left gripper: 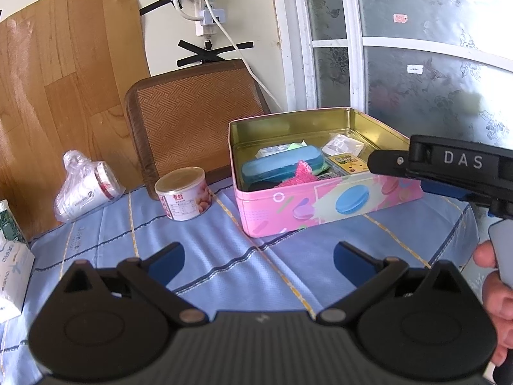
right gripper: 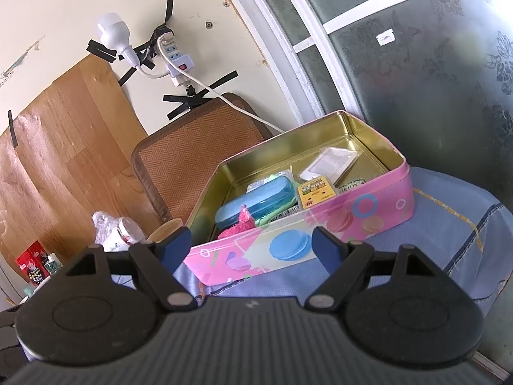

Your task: Organize soft objects

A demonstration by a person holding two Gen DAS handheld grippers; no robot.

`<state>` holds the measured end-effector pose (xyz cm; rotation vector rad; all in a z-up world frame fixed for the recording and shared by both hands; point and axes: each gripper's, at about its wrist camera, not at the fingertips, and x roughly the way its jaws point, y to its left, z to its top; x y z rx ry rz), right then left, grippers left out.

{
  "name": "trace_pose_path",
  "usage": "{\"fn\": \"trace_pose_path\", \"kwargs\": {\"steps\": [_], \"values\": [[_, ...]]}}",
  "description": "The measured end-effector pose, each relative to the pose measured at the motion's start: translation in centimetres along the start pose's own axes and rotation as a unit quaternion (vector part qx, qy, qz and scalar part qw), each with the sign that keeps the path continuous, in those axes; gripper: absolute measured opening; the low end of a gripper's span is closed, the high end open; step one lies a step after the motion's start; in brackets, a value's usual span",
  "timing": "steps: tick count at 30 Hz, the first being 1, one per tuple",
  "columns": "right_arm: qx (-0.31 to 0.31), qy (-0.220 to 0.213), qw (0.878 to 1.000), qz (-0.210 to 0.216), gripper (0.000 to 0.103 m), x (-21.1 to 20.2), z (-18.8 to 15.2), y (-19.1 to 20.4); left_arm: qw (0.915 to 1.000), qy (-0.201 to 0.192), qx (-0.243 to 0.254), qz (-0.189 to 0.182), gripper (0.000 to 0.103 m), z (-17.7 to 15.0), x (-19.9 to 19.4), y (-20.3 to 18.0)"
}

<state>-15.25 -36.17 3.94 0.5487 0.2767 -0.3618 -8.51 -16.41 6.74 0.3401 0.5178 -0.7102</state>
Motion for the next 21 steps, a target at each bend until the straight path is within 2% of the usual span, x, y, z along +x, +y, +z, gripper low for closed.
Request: {"fn": "trace_pose_path", "kwargs": {"steps": [21], "values": [[0.001, 0.000, 1.000, 0.000, 0.084, -0.01, -0.14, -0.09, 0.9999, 0.005, 0.007, -0.007, 0.103, -0.38, 0.04, -0.24]]}}
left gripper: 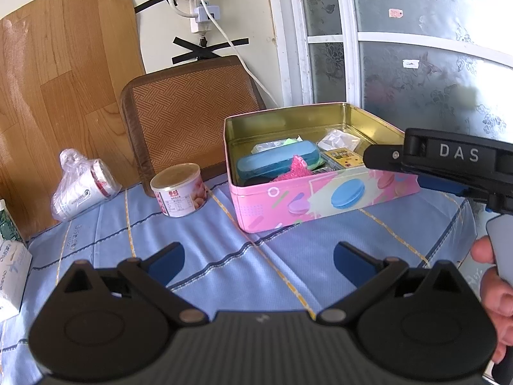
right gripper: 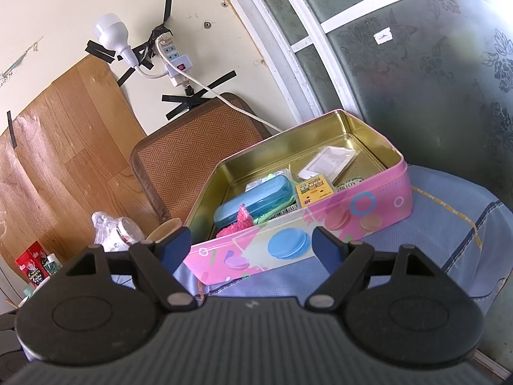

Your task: Organize soft objects

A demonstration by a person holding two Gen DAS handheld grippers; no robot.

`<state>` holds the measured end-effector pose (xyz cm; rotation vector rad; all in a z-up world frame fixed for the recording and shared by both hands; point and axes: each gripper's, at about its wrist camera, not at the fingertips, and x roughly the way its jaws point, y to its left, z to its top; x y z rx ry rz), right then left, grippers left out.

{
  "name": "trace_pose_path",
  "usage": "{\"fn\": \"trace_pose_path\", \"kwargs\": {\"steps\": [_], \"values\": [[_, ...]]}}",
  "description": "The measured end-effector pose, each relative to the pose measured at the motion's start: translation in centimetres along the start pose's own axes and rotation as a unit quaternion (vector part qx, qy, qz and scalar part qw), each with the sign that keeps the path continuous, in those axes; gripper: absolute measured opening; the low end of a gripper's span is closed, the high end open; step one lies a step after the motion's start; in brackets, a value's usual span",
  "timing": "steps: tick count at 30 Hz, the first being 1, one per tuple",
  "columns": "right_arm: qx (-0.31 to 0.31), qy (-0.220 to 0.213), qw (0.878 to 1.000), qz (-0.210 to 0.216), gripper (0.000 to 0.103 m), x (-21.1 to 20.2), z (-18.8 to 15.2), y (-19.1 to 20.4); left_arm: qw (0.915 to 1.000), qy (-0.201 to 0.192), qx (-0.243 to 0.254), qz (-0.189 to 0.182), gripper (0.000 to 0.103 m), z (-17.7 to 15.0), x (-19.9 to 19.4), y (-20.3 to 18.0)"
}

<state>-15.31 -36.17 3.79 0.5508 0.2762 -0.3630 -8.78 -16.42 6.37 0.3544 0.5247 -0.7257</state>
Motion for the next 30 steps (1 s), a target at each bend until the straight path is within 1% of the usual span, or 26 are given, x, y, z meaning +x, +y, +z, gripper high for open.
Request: {"fn": "trace_pose_path", "kwargs": {"steps": [20, 30], "values": [[0.000, 0.000, 1.000, 0.000, 0.084, -0.01, -0.04, -0.03, 0.9999, 0.011, 0.009, -0.008, 0.103, -0.15, 0.28, -0.13], [0.000, 0.000, 1.000, -0.001, 0.084, 0.02, -0.21, -0.05, 0.9998, 0.013, 0.011, -0.004, 0.103, -0.32, 0.48, -0.26]]}}
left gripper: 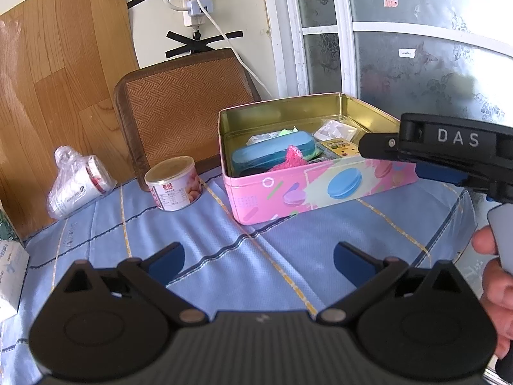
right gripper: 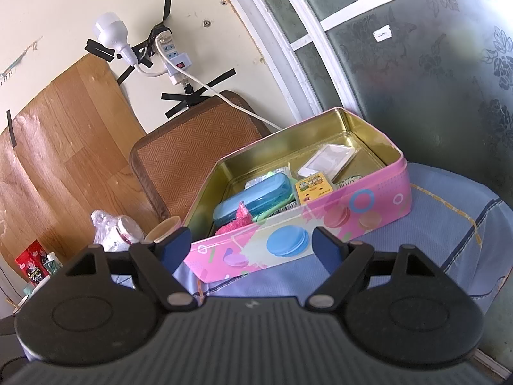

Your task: Organize soft objects

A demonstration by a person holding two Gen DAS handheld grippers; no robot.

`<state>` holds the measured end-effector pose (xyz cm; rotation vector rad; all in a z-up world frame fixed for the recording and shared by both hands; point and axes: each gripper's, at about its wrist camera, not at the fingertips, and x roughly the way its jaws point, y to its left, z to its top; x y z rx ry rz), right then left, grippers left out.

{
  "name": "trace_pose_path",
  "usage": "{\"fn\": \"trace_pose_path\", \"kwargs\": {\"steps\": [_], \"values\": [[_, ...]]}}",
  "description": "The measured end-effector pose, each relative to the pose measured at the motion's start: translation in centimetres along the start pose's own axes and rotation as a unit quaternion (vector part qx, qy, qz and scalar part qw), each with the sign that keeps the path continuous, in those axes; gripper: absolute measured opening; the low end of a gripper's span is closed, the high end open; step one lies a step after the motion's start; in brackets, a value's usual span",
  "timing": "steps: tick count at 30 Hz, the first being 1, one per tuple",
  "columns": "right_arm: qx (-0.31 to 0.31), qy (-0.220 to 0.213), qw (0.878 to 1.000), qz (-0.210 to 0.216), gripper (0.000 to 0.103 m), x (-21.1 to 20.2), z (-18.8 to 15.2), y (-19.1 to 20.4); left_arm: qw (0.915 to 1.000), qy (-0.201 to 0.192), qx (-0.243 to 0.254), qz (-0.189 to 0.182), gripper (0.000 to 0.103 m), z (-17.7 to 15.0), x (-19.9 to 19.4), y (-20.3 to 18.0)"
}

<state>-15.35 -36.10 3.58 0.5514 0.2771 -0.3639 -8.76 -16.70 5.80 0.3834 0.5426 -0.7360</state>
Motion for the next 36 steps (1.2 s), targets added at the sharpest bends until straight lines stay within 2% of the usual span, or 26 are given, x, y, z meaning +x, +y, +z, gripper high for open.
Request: {"fn": "trace_pose_path", "kwargs": {"steps": [24, 36], "values": [[0.000, 0.001, 1.000, 0.001, 0.084, 0.01, 0.00, -0.05, 1.0000, -0.001, 0.003, 0.000, 0.103, -0.08, 0.04, 0.02], [0.001, 0.000, 1.000, -0.001, 0.084, -0.02, -0.02, 0.06, 0.9998, -0.007, 0.011, 0.014, 0.103, 0.00, -0.13, -0.25]]}}
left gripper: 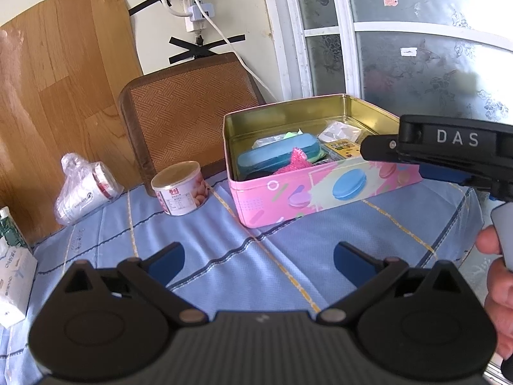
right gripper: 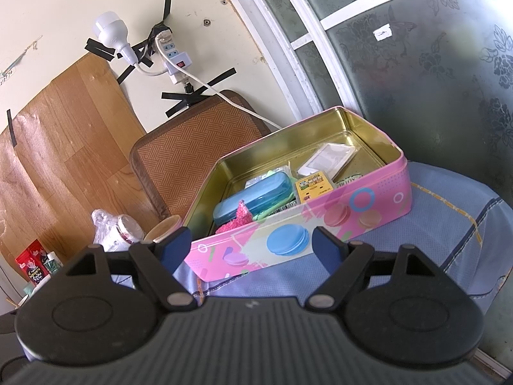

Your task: Organize soft objects

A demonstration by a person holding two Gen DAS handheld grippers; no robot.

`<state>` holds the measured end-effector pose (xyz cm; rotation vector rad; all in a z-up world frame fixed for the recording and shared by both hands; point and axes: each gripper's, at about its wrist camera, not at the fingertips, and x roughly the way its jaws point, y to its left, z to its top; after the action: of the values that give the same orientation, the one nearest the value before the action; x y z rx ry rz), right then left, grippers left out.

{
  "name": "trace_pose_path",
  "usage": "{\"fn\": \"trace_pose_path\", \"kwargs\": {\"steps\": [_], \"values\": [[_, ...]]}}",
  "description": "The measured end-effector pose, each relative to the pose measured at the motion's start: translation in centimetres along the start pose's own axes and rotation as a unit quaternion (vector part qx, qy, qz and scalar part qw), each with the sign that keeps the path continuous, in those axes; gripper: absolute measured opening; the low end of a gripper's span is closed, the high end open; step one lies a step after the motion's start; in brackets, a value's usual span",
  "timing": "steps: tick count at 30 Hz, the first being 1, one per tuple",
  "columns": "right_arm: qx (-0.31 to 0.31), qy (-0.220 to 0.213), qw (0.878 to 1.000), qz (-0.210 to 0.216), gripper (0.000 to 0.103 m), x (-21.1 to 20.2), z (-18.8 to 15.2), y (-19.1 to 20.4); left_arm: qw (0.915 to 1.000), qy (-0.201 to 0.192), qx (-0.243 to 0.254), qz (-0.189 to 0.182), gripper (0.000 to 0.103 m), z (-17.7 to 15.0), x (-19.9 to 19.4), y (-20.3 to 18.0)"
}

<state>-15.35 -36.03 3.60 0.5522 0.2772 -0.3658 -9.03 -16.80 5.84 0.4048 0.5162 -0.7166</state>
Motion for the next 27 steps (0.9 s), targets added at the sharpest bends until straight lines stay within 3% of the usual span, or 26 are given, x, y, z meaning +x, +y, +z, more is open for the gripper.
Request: {"fn": "trace_pose_path", "kwargs": {"steps": [27], "values": [[0.000, 0.000, 1.000, -0.001, 0.084, 0.01, -0.07, 0.00, 0.9999, 0.009, 0.010, -0.004, 0.103, 0.00, 0.04, -0.47]]}}
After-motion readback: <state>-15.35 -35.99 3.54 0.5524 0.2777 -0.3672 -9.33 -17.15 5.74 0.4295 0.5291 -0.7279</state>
